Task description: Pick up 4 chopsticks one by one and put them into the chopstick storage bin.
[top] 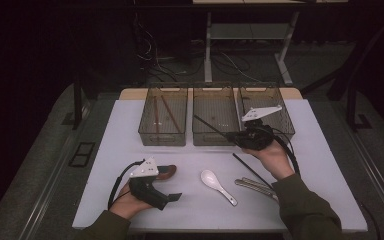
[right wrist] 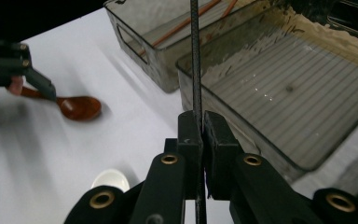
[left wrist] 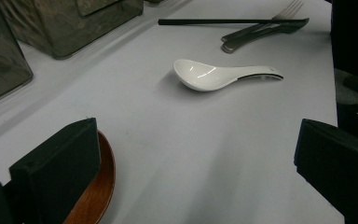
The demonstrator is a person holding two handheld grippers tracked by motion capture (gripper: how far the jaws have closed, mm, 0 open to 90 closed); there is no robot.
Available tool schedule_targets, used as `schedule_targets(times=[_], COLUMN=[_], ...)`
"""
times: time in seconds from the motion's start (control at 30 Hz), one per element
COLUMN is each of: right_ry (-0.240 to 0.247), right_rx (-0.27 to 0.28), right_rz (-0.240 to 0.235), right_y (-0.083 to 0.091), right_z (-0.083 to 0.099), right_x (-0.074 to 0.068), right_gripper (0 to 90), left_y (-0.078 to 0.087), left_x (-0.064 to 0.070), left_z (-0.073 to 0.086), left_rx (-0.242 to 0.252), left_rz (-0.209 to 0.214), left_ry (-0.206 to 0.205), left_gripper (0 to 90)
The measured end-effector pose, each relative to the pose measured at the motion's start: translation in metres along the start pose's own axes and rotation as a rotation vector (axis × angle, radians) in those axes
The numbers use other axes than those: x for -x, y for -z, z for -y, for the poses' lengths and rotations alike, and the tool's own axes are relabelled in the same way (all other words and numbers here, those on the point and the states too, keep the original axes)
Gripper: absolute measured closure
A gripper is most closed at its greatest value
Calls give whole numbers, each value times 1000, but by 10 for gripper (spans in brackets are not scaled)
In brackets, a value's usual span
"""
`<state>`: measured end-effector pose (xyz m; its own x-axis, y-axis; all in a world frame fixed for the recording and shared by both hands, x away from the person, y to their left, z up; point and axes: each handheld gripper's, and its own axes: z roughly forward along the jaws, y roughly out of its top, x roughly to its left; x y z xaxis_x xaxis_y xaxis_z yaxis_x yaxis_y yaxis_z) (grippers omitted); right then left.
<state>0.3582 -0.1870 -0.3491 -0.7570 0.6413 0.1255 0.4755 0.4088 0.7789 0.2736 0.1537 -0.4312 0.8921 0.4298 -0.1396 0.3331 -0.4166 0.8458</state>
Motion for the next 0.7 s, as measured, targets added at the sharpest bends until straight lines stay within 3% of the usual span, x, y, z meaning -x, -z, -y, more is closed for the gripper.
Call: schedule_targets(times=[0.7], right_ry=[-15], right_rx=[-33], right_rz=[28], right_y=[-57], right_z=[-53], right_x=[-4], right_gripper=[855], left_y=[0], left_x=[1], left_z=[0], left_rx=[7], left_rz=[7], left_ry=[15], left_gripper=[0])
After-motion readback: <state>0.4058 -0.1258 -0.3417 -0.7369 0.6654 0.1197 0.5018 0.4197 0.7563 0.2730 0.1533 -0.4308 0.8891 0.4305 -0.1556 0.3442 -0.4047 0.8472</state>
